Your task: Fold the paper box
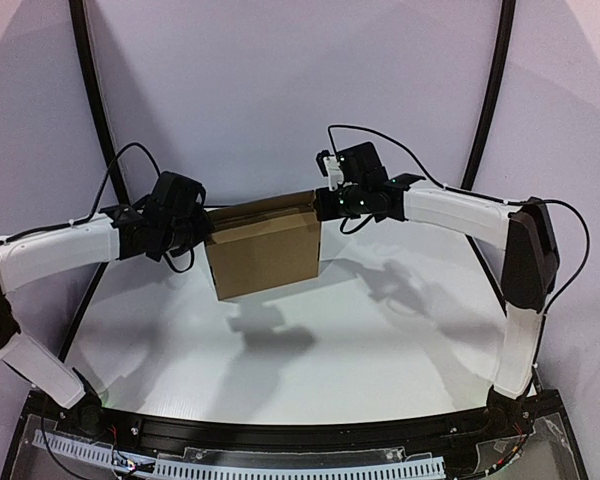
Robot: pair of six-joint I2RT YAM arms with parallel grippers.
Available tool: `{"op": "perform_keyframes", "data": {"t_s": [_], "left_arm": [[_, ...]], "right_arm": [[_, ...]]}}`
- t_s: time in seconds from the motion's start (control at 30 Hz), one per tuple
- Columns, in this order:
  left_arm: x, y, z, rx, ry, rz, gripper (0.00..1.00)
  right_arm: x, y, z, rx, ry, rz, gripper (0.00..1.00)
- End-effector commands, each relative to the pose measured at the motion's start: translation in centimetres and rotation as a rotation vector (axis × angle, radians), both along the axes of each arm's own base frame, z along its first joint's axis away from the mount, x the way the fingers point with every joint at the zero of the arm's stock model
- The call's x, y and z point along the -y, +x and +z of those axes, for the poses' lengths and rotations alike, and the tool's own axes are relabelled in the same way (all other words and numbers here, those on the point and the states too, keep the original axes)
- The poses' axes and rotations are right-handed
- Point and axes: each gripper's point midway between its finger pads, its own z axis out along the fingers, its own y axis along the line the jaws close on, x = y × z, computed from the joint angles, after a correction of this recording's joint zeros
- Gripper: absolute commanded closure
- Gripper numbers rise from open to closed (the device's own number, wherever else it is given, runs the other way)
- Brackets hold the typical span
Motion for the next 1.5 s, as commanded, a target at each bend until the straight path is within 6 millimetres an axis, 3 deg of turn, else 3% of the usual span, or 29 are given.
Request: {"op": "perform_keyframes", "data": {"t_s": [0.0,0.13,0.3,0.67,0.8,1.0,1.13,1.23,1.3,1.47], "left_arm": [[0.9,-7.6,-11.9,-0.395,0.122,-0.232,0.99],[-0.3,-8.4,-14.1,-0.403,0.184,-0.224,0.99],[0.0,-8.9,-16.4,-0.396,0.144,-0.237,0.99],[-0.2,-11.5,-18.4,-0.421,0.192,-0.266,0.99],[-0.4,-11.5,-18.3,-0.421,0.208,-0.259,0.99],[0.6,-11.1,-15.8,-0.368,0.190,-0.283,0.98],[1.1,-10.6,-12.6,-0.319,0.175,-0.301,0.74],[1.7,-10.0,-8.5,-0.236,0.133,-0.316,0.55],[1.8,-9.9,-7.4,-0.212,0.122,-0.320,0.49],[1.9,-10.3,-3.7,-0.136,0.050,-0.335,0.16]], "right_arm": [[-2.2,-6.0,-8.0,-0.197,-0.060,0.167,1.00],[-1.9,-6.4,-9.4,-0.200,-0.061,0.162,1.00],[-1.3,-6.8,-11.5,-0.232,-0.062,0.137,1.00],[0.7,-9.3,-15.2,-0.278,-0.045,0.114,1.00],[1.0,-9.5,-15.9,-0.281,-0.059,0.112,1.00],[0.8,-8.9,-14.2,-0.231,-0.042,0.112,1.00],[0.8,-8.7,-12.9,-0.215,-0.032,0.106,1.00],[0.7,-8.2,-11.7,-0.202,-0.022,0.081,1.00],[0.6,-8.1,-11.2,-0.196,-0.016,0.078,1.00],[-0.2,-7.7,-9.0,-0.167,0.013,0.081,1.00]]}}
